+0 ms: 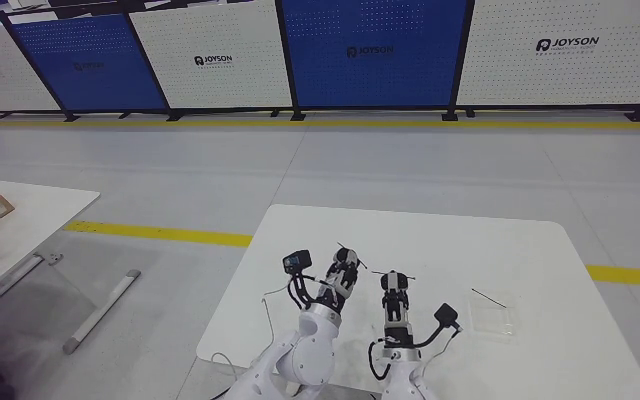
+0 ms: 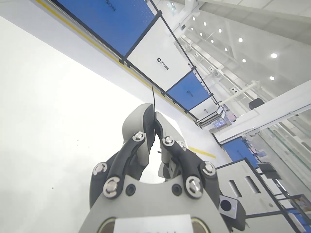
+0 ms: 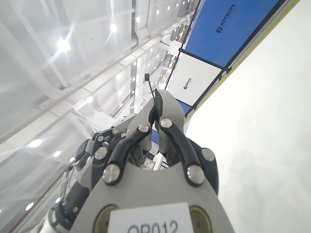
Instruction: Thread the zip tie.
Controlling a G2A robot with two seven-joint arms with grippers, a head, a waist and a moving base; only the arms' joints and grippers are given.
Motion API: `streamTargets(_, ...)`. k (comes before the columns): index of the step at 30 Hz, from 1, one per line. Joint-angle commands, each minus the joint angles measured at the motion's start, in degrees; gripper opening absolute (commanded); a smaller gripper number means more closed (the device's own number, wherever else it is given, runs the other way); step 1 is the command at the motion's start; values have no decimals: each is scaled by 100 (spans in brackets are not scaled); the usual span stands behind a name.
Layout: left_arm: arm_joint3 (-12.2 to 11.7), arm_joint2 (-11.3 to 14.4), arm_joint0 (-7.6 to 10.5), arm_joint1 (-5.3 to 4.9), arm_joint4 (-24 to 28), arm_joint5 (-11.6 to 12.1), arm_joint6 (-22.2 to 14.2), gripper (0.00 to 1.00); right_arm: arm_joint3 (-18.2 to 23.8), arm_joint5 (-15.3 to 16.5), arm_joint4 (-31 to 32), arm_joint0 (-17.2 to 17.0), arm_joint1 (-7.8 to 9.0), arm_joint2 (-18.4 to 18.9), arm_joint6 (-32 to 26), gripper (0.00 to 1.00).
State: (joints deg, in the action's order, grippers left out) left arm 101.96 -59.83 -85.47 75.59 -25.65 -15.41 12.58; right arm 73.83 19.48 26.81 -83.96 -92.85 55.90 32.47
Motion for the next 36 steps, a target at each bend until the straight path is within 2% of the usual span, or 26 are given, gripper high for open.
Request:
streamTargets(1, -12, 13, 3, 3, -44, 1, -18, 0, -22, -1, 0, 11, 1, 20, -6, 0)
streamTargets(15, -12, 13, 3, 3, -44, 1, -18, 0, 70, -89, -18, 28, 0, 57, -221, 0)
streamTargets(36, -12, 13, 3, 3, -44, 1, -18, 0, 5, -94, -6, 50, -50, 66, -199, 0)
